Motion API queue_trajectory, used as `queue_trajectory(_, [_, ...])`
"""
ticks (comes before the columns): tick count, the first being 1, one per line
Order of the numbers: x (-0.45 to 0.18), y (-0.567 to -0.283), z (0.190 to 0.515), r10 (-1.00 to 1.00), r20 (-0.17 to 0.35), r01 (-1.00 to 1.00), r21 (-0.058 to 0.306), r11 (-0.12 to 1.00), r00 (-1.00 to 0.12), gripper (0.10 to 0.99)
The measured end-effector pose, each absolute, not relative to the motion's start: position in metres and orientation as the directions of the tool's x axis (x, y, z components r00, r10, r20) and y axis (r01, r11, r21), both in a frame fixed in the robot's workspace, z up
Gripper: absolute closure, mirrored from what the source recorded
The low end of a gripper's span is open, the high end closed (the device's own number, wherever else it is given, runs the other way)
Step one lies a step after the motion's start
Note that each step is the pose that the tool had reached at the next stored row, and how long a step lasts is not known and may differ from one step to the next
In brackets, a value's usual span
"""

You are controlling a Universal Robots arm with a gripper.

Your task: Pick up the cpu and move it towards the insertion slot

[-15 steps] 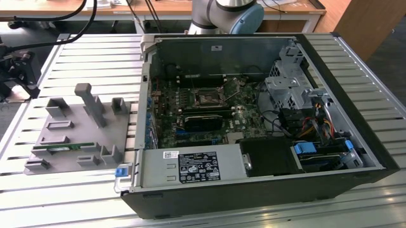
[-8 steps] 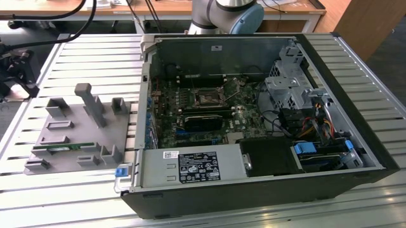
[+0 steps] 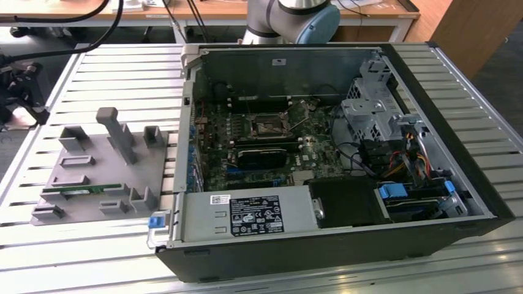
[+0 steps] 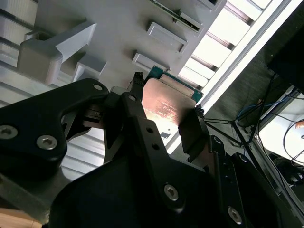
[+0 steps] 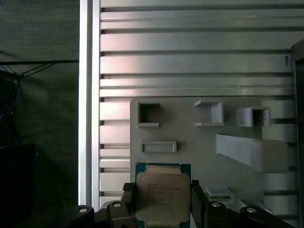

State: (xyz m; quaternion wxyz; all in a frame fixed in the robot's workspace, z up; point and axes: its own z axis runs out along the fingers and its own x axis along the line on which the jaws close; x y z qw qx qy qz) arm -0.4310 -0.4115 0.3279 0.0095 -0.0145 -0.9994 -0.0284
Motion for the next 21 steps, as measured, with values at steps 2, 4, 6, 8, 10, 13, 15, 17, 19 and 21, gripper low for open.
queue_trajectory(2, [-0.4310, -0.4115, 0.3286, 0.029, 0.020, 0.031, 0.057, 0.998, -0.999, 0.541])
queue_trajectory(4, [-0.4310, -0.4115, 0.3292, 0.030, 0.020, 0.031, 0.057, 0.998, -0.999, 0.541])
queue_trajectory(6, [-0.4310, -0.4115, 0.3297, 0.031, 0.020, 0.032, 0.057, 0.998, -0.999, 0.541])
queue_trajectory(8, [-0.4310, -0.4115, 0.3305, 0.032, 0.020, 0.033, 0.056, 0.998, -0.999, 0.541])
queue_trajectory(10, [-0.4310, -0.4115, 0.3311, 0.033, 0.020, 0.034, 0.057, 0.998, -0.999, 0.541])
queue_trajectory(13, [-0.4310, -0.4115, 0.3322, 0.034, 0.020, 0.035, 0.057, 0.998, -0.999, 0.541])
queue_trajectory(15, [-0.4310, -0.4115, 0.3331, 0.035, 0.020, 0.036, 0.057, 0.998, -0.999, 0.541])
queue_trajectory(17, [-0.4310, -0.4115, 0.3339, 0.035, 0.020, 0.037, 0.057, 0.998, -0.999, 0.541])
queue_trajectory(19, [-0.4310, -0.4115, 0.3349, 0.036, 0.020, 0.037, 0.057, 0.998, -0.999, 0.541])
queue_trajectory(21, [-0.4310, -0.4115, 0.3359, 0.037, 0.020, 0.038, 0.057, 0.998, -0.999, 0.541])
